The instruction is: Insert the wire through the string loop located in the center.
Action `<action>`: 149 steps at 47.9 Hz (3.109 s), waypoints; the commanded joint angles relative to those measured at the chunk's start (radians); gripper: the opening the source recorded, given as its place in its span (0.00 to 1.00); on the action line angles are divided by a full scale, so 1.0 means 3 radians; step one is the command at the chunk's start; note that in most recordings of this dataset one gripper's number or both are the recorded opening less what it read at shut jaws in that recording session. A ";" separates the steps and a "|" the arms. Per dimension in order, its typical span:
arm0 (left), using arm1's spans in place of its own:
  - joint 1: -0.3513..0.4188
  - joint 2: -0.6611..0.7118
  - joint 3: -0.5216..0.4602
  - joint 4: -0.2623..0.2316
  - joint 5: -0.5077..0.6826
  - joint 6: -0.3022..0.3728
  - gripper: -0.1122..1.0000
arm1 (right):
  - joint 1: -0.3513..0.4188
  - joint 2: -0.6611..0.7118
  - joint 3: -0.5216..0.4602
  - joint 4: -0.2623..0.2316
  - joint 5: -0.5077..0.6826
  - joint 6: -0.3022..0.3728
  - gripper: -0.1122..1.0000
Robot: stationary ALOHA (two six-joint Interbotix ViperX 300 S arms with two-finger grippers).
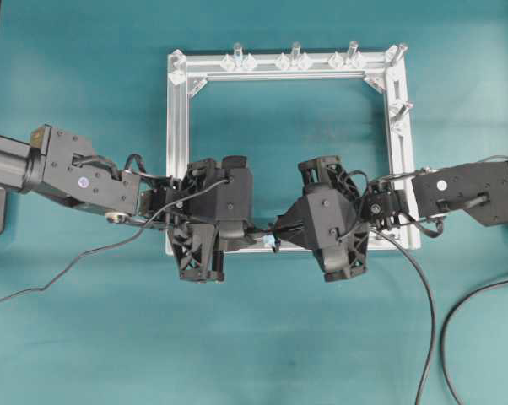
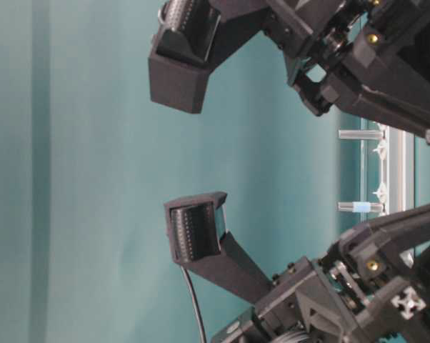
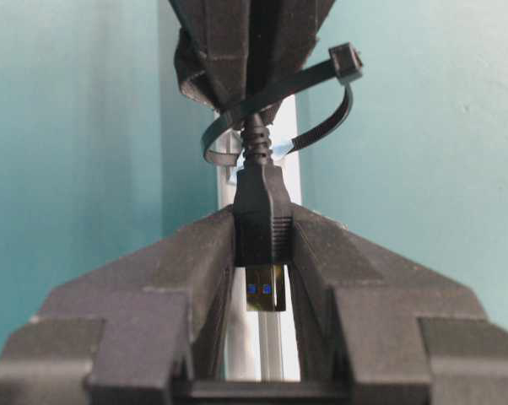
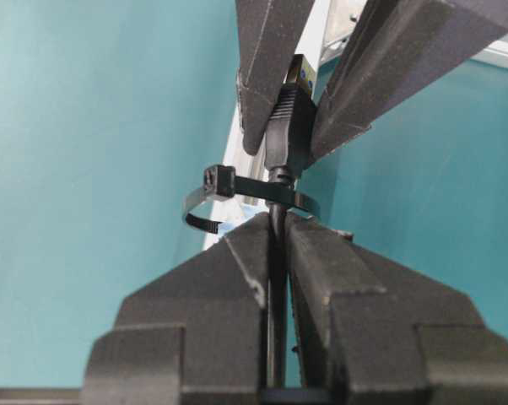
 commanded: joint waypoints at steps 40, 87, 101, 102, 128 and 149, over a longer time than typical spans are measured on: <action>-0.0010 -0.0066 -0.0036 0.0010 -0.0010 -0.0015 0.27 | 0.0005 -0.0041 -0.0020 0.0005 0.0174 0.0056 0.78; -0.0005 -0.0731 0.0670 0.0000 0.0327 -0.0026 0.27 | 0.0010 -0.0235 0.0026 0.0005 0.0348 0.0061 0.78; -0.0005 -0.0966 0.0890 -0.0005 0.0460 -0.0041 0.27 | 0.0010 -0.0240 0.0026 0.0005 0.0348 0.0061 0.78; -0.0005 -0.0972 0.0905 -0.0005 0.0470 -0.0041 0.27 | 0.0005 -0.0235 0.0026 0.0005 0.0348 0.0061 0.78; -0.0133 -0.1299 0.1181 -0.0005 0.0629 -0.0281 0.27 | 0.0010 -0.0235 0.0026 0.0005 0.0348 0.0061 0.78; -0.0245 -0.1503 0.1381 -0.0005 0.0772 -0.0588 0.27 | 0.0015 -0.0235 0.0026 0.0005 0.0348 0.0061 0.78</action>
